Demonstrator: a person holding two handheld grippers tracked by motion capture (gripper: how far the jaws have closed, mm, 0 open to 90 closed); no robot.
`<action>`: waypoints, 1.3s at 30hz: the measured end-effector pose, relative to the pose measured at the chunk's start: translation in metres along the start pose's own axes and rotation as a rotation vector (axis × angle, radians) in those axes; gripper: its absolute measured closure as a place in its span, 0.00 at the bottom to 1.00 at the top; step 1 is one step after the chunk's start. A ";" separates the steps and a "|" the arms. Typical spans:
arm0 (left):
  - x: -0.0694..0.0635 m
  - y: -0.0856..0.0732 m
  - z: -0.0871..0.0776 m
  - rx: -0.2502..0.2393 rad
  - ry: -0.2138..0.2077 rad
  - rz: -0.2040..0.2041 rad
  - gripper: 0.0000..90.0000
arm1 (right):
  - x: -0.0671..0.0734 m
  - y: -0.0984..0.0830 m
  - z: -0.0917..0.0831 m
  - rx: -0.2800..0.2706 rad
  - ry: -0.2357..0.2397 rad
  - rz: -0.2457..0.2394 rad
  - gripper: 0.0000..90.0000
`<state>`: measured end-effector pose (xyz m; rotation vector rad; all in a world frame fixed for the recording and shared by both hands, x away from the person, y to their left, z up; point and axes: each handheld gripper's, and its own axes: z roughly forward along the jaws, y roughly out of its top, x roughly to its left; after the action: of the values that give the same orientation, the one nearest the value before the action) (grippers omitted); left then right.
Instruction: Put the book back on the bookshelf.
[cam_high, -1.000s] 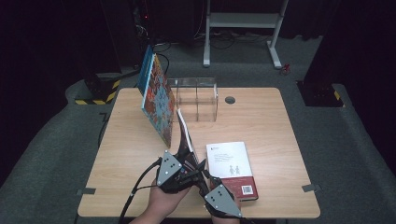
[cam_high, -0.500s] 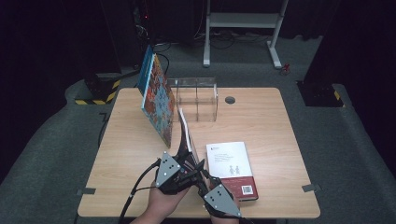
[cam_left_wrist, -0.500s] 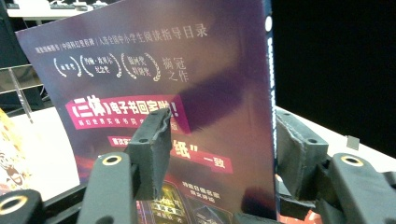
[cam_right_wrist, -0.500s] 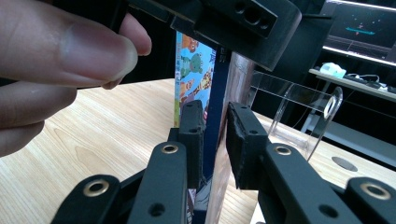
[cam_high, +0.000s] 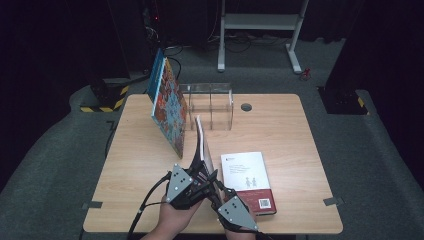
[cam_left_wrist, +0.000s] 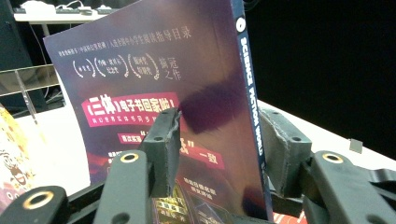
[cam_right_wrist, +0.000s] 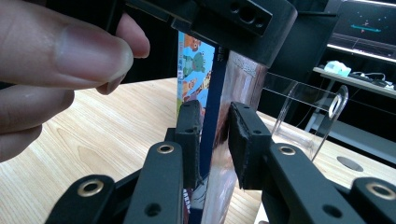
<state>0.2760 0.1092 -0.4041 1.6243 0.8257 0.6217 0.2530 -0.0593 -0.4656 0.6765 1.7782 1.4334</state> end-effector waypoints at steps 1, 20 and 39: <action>0.000 0.000 0.000 -0.002 -0.001 0.000 0.58 | 0.000 0.000 0.000 0.001 0.000 0.001 0.83; 0.005 -0.007 -0.001 -0.032 -0.012 -0.037 0.90 | 0.002 -0.001 0.003 0.021 0.055 -0.003 0.68; 0.013 -0.002 -0.006 -0.082 -0.076 -0.009 0.94 | -0.030 -0.009 -0.004 0.053 0.092 0.140 0.70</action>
<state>0.2786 0.1233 -0.4054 1.5593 0.7427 0.5770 0.2680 -0.0865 -0.4670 0.7879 1.8769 1.5369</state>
